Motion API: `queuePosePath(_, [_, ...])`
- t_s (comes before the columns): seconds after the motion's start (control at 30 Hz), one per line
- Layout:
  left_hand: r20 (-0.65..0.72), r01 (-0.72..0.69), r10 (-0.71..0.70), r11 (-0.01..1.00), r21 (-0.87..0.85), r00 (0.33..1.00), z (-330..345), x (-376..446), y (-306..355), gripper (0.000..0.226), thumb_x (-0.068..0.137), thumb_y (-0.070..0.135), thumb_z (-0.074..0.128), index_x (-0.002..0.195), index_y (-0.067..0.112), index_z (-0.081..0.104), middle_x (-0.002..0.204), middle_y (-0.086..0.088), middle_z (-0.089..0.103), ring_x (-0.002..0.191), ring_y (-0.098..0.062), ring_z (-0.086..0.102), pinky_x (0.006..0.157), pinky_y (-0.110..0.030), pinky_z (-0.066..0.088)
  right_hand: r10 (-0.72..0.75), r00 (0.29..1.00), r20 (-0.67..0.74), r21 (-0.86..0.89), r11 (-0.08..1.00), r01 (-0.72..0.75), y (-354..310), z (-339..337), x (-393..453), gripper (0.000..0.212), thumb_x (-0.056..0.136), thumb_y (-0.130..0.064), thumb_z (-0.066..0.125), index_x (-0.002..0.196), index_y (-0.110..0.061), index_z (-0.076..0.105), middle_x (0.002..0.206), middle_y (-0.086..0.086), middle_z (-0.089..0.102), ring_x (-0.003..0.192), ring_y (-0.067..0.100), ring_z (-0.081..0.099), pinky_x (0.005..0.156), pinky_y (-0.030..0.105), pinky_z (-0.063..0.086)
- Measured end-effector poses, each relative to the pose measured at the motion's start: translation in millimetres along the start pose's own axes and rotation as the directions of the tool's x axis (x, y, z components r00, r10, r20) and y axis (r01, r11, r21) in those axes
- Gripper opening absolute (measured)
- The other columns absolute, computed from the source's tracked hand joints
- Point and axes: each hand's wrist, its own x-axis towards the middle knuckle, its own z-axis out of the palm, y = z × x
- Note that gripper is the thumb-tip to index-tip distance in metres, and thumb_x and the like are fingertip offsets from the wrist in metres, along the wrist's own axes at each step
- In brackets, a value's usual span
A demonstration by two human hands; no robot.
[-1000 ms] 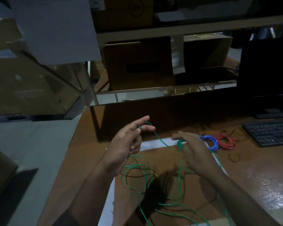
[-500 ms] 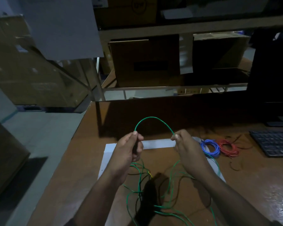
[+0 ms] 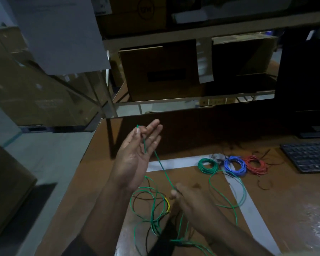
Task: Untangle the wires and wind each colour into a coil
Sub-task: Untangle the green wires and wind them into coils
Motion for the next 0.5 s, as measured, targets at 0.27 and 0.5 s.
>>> queuePosePath(0.27, [0.082,-0.109,0.072,0.574,0.811,0.994,-29.7,5.4,-26.3,0.030,0.112,0.021,0.035,0.089,0.022,0.054,0.105,0.000,0.077,0.124,-0.010,0.063,0.106,-0.039,0.046,-0.122,0.964,-0.237,0.155,0.975,0.162,-22.1,-29.7,-4.1,0.029,0.101,-0.062,0.034,0.096,-0.043,0.056,0.077,0.000,0.060,0.070,0.017,0.059,0.064,0.046,0.048])
queuePosePath(0.5, [0.094,0.090,-0.154,0.869,0.487,0.984,6.3,-30.5,-32.6,0.034,0.108,0.031,0.039,0.089,0.015,0.062,0.052,-0.002,0.039,0.057,-0.018,0.051,0.093,-0.056,0.048,-0.074,0.829,-0.554,0.154,0.970,0.190,-39.8,-65.6,32.1,0.015,0.101,-0.028,0.056,0.096,-0.022,0.068,0.085,-0.009,0.065,0.081,0.010,0.063,0.066,0.025,0.047])
